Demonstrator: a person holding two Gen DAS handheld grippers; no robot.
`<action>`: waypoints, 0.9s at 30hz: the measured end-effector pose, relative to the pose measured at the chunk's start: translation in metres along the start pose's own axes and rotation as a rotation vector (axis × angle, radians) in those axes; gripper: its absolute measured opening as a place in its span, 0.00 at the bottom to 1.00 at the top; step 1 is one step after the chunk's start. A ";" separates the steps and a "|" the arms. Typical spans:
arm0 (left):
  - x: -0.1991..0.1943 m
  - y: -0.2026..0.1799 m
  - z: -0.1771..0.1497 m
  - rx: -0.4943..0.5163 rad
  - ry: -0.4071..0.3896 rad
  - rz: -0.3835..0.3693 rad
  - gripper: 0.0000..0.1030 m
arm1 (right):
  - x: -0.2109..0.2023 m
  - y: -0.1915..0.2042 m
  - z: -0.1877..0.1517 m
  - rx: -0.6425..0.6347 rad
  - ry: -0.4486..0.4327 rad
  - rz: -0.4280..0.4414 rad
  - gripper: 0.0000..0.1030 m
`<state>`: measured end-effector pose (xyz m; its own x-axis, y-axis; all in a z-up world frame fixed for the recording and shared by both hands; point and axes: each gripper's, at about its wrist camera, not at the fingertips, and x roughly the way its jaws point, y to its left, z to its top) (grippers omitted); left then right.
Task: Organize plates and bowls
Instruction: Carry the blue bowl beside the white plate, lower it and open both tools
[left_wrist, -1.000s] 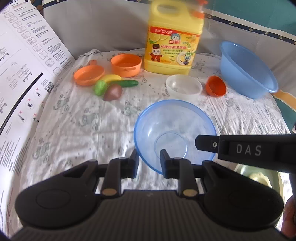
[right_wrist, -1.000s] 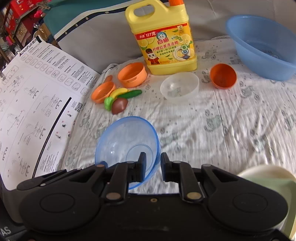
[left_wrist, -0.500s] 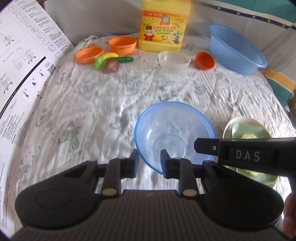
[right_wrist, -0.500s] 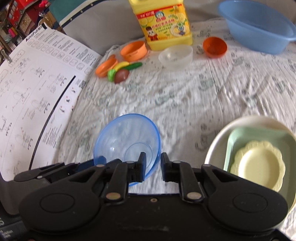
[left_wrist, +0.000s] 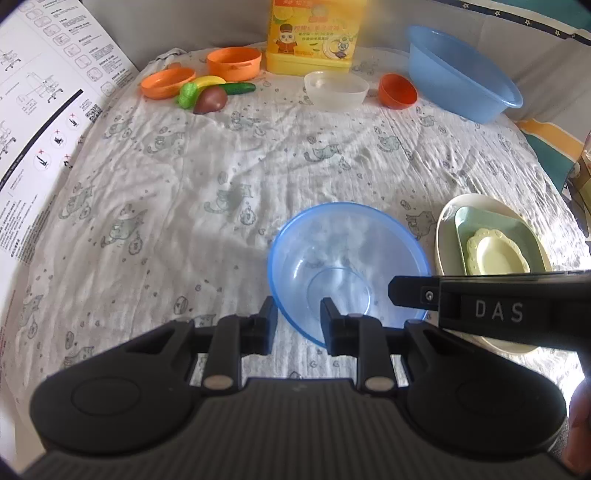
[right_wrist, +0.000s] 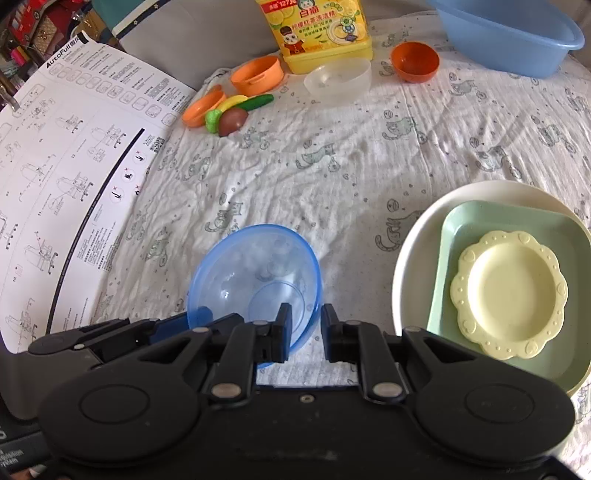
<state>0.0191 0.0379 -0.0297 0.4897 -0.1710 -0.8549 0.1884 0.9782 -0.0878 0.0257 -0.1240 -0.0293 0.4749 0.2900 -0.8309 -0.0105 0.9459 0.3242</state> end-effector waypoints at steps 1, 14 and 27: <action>0.001 0.000 0.000 0.000 0.002 0.000 0.23 | 0.001 0.000 0.000 0.001 0.003 -0.001 0.16; 0.011 0.003 -0.001 -0.007 0.023 -0.005 0.23 | 0.010 -0.002 0.002 0.005 0.023 -0.007 0.16; 0.013 0.005 -0.001 0.001 0.007 0.016 0.61 | 0.010 -0.003 0.003 -0.002 0.012 -0.018 0.53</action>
<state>0.0250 0.0406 -0.0415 0.4869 -0.1548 -0.8596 0.1815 0.9806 -0.0737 0.0334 -0.1242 -0.0374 0.4647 0.2744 -0.8419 -0.0037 0.9514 0.3080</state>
